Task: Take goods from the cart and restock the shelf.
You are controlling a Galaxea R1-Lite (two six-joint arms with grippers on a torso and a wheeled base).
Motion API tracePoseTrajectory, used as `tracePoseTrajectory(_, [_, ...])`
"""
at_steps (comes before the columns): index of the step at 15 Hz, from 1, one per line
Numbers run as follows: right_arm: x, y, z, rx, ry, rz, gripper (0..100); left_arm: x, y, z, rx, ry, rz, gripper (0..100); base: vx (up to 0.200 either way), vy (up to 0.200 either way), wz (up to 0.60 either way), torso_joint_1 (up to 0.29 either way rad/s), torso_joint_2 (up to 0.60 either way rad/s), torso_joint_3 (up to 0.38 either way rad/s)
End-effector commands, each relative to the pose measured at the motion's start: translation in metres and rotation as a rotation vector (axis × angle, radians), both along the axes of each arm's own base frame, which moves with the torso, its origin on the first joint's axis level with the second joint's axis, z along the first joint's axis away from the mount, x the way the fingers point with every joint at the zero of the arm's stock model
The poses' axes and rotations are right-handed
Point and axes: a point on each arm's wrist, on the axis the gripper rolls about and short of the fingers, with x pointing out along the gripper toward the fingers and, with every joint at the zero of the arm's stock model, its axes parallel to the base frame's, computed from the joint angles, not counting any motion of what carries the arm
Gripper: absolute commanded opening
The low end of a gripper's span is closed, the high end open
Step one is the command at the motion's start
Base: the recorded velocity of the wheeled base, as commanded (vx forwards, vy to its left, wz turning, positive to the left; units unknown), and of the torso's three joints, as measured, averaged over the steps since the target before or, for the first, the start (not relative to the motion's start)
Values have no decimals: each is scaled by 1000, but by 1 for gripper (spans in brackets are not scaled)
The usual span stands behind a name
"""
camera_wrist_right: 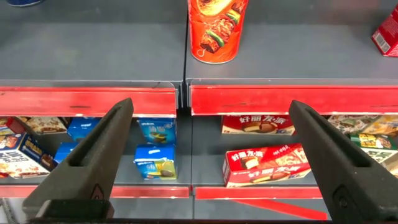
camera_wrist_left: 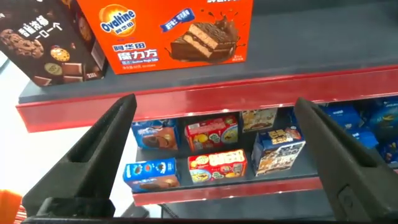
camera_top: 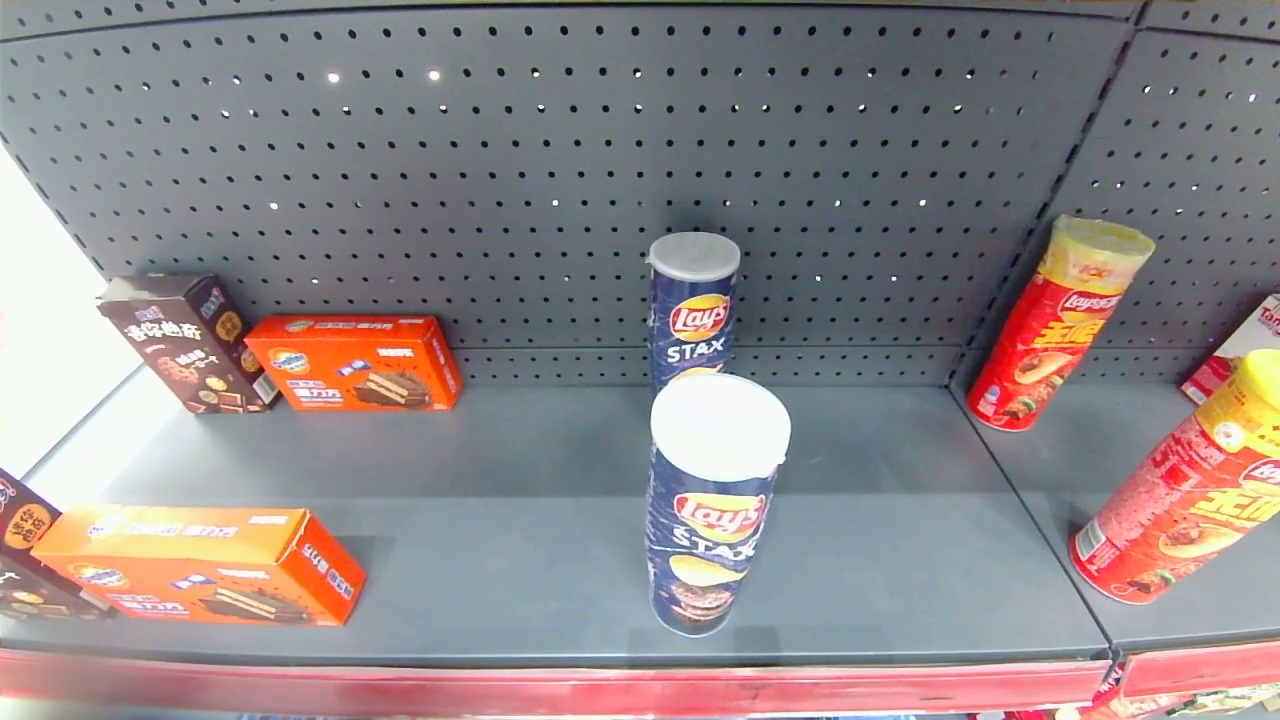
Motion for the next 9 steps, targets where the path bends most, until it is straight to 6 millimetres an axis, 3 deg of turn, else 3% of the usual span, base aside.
tracePoseTrajectory(1, [0, 0, 0, -1, 5, 0, 100, 0, 0, 0, -3, -2, -4, 100, 0, 0, 0, 0, 0, 0])
tracePoseTrajectory(9, [0, 0, 0, 1, 1, 2, 100, 0, 0, 0, -11, -3, -1, 100, 0, 0, 0, 0, 0, 0])
